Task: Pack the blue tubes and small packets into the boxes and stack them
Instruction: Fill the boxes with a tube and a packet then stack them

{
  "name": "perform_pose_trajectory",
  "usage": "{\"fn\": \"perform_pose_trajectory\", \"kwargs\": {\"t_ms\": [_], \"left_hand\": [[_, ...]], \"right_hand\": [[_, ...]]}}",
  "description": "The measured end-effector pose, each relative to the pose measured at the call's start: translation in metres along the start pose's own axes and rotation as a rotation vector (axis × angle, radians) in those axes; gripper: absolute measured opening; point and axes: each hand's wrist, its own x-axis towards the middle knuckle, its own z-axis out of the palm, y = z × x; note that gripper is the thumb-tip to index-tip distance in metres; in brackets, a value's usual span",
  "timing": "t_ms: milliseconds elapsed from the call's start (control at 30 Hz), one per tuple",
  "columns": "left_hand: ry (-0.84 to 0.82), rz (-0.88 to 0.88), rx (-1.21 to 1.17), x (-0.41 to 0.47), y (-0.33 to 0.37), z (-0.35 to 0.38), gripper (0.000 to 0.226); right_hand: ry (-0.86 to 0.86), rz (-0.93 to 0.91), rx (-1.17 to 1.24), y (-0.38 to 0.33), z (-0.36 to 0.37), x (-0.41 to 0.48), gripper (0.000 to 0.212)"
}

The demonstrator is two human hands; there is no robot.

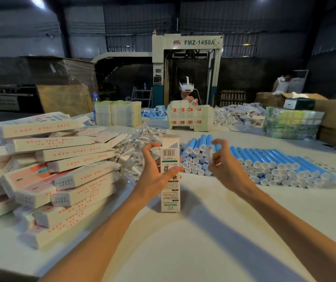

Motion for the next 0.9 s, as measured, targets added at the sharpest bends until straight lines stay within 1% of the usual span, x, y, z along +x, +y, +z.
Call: {"fn": "perform_pose_trajectory", "kwargs": {"t_ms": [67,133,233,333,400,467,533,600,700,800,867,900], "left_hand": [[-0.013,0.004,-0.016,-0.003,0.003,0.009,0.069],[-0.027,0.011,-0.032,-0.007,0.006,0.018,0.071],[-0.071,0.008,-0.128,-0.014,0.012,0.033,0.076],[-0.094,0.005,-0.164,-0.019,0.017,0.045,0.078],[-0.094,0.0,-0.158,-0.02,0.018,0.049,0.077],[-0.091,-0.001,-0.156,-0.022,0.02,0.049,0.077],[-0.076,0.004,-0.175,-0.024,0.023,0.048,0.075],[-0.073,0.012,-0.184,-0.024,0.024,0.047,0.076],[-0.087,0.021,-0.179,-0.022,0.024,0.046,0.081],[-0.101,0.025,-0.175,-0.021,0.021,0.045,0.076],[-0.09,0.037,-0.152,-0.021,0.018,0.044,0.073],[-0.085,0.04,-0.134,-0.021,0.016,0.044,0.075]], "right_hand": [[0.102,0.01,0.195,-0.013,-0.026,-0.004,0.066],[0.178,-0.02,0.371,-0.032,-0.047,-0.005,0.059],[0.201,-0.141,0.468,-0.065,-0.06,-0.003,0.05],[0.173,-0.307,0.376,-0.087,-0.056,0.001,0.047],[0.141,-0.373,0.27,-0.095,-0.044,0.004,0.046],[0.104,-0.383,0.128,-0.094,-0.033,0.005,0.049],[0.05,-0.381,-0.01,-0.088,-0.024,0.004,0.047],[0.049,-0.382,-0.097,-0.08,-0.017,0.003,0.044],[0.093,-0.375,-0.139,-0.073,-0.014,0.003,0.037],[0.092,-0.415,-0.269,-0.064,-0.013,0.002,0.021],[0.076,-0.405,-0.288,-0.056,-0.01,-0.005,0.028],[0.083,-0.381,-0.23,-0.051,-0.008,-0.011,0.033]]}}
